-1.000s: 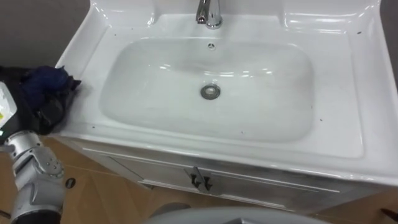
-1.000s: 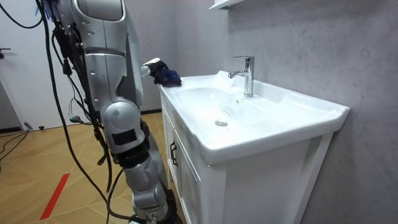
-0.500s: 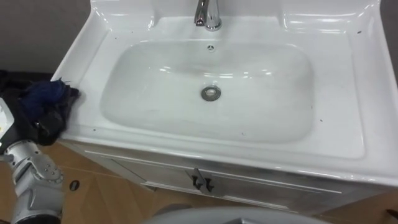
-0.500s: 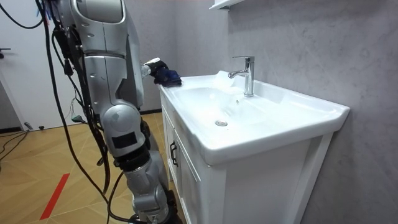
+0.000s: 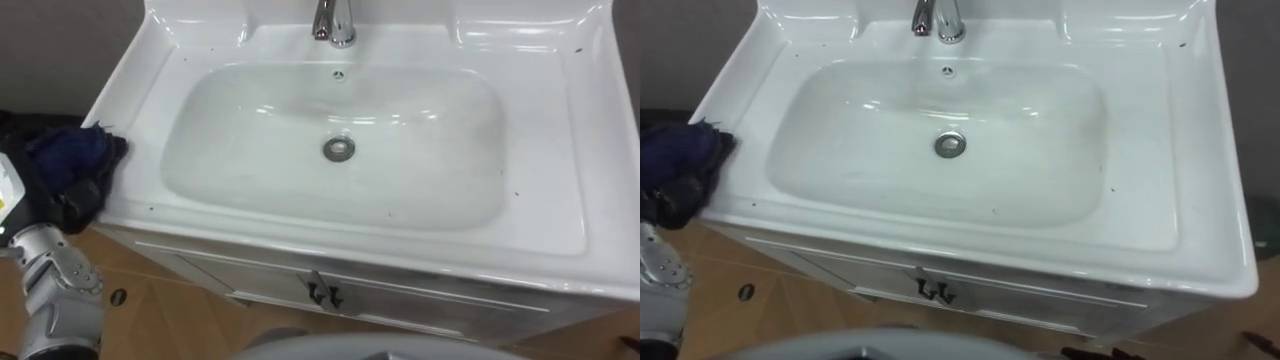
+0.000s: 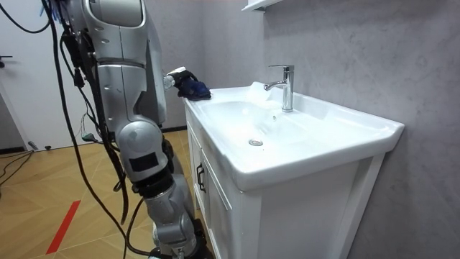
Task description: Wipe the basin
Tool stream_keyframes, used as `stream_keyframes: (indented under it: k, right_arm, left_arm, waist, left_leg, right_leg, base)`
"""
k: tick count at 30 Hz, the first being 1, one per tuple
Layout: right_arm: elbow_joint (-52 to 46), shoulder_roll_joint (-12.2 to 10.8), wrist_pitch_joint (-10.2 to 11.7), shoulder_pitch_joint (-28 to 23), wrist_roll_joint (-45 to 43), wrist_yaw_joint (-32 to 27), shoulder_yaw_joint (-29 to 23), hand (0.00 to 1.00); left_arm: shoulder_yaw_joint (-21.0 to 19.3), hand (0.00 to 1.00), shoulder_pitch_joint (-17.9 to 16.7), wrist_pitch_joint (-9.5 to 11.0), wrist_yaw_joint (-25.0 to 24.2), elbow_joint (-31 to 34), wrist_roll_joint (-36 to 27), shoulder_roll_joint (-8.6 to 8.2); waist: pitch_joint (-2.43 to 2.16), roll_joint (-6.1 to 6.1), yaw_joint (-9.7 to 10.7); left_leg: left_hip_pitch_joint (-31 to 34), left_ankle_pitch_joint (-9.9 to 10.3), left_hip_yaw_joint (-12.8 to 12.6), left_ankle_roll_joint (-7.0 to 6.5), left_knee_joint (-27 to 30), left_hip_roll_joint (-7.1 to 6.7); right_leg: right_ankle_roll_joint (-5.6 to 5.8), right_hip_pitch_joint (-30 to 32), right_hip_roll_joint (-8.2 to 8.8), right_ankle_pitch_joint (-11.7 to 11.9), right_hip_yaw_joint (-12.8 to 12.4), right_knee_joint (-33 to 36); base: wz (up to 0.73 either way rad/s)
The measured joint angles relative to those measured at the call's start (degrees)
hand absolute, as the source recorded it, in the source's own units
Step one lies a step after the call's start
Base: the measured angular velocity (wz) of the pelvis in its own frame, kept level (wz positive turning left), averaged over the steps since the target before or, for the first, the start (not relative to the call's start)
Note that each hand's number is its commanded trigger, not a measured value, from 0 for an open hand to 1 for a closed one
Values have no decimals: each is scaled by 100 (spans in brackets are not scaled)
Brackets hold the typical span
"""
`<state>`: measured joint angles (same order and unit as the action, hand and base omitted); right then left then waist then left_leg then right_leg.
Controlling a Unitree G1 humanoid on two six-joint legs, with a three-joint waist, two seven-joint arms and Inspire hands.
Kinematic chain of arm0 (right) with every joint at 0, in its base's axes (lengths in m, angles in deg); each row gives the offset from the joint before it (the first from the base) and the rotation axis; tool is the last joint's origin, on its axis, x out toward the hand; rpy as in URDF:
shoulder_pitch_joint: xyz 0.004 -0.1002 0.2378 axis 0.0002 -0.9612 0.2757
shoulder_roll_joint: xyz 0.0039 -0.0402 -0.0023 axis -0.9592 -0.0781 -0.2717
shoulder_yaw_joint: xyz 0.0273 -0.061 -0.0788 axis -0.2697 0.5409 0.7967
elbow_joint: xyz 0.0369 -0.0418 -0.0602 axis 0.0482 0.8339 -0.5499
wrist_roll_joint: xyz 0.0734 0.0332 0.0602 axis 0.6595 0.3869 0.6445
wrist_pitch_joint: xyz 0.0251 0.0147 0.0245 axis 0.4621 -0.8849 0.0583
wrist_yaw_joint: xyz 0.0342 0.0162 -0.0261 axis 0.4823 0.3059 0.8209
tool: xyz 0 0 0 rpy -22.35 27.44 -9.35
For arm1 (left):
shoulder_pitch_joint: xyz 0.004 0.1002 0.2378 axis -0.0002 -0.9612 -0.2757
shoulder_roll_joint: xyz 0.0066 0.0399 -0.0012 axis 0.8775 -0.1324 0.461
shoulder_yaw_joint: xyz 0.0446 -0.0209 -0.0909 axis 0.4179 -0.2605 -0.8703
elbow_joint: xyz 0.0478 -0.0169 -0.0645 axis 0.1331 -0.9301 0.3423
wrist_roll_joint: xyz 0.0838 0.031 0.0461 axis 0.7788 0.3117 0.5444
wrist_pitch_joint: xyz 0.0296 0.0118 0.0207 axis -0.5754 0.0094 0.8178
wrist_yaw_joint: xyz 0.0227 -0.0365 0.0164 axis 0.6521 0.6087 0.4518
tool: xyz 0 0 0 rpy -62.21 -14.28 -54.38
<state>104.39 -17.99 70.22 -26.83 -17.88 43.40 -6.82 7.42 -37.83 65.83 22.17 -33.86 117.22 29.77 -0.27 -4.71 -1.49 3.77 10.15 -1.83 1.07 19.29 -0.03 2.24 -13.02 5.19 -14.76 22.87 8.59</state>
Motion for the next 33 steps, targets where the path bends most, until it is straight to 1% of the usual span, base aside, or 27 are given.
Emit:
stream_keyframes:
  k: [3,8,12,16,17,20,23,25,27,28,31,33]
  right_arm:
    - [-2,-24,34,-15,-22,0,0,0]
    - [1,-29,38,-28,-26,0,2,0]
    - [2,-29,42,-21,-22,-12,8,0]
    - [16,-23,116,-27,-17,-41,84,0]
    - [5,-24,127,-29,-18,-40,109,0]
    - [-21,-28,161,-30,-32,-37,116,0]
    - [-35,-30,163,-31,-34,-37,114,0]
    - [-36,-31,172,-30,-54,-38,103,0]
    - [-32,-34,229,-25,-89,-40,98,0]
    - [-32,-39,229,-24,-88,-40,97,0]
    - [-32,-68,254,-16,-91,-45,91,0]
    - [-33,-99,276,17,-88,-53,86,0]
  left_arm:
    - [0,0,9,7,10,196,-1,1]
    - [0,0,105,12,27,431,-3,0]
    - [0,0,106,19,33,733,-4,1]
    - [0,0,105,57,115,865,-13,1]
    - [0,0,105,62,115,933,-13,1]
    - [0,0,105,110,119,1163,-11,1]
    - [0,0,105,130,127,1477,-12,1]
    - [0,0,106,175,133,1652,-33,1]
    - [0,0,136,344,146,1714,-135,1]
    - [0,0,151,387,146,1714,-203,1]
    - [0,0,230,511,146,1714,-492,0]
    - [-3,0,290,545,146,1713,-677,0]
  waist:
    - [16,26,-3]
    - [20,26,4]
    - [28,29,-12]
    - [27,1,-5]
    - [13,-18,-6]
    - [22,-8,-7]
    - [41,5,-15]
    - [53,19,0]
    - [57,16,4]
    - [57,16,7]
    - [60,34,34]
    - [60,53,35]
  left_leg:
    - [8,0,4,0,10,-1]
    - [59,1,7,-2,45,-5]
    - [71,3,4,-6,51,-5]
    - [130,2,4,-6,49,-1]
    - [136,2,8,-6,48,-3]
    - [149,2,15,-6,43,-3]
    - [154,3,15,-5,34,-5]
    - [154,3,15,-5,29,-10]
    - [146,2,14,-5,13,-14]
    - [145,2,14,-5,13,-14]
    - [143,2,11,-4,1,-14]
    - [138,2,8,-5,-2,-19]
  right_leg:
    - [0,6,1,0,4,-2]
    - [5,39,9,-3,7,-1]
    - [8,47,11,-5,3,2]
    - [7,108,7,-4,-6,17]
    - [7,102,3,-3,-11,25]
    - [6,104,-2,-2,-2,16]
    - [6,108,-2,-2,-3,2]
    - [7,112,0,-3,-4,0]
    - [7,113,2,-3,-13,2]
    - [7,113,2,-3,-14,1]
    - [7,110,2,-3,-10,2]
    - [10,106,7,-5,-7,3]
  base:
    - [0]
    - [0]
    - [0]
    - [0]
    - [3]
    - [1]
    - [0]
    - [0]
    - [0]
    - [0]
    - [0]
    - [0]
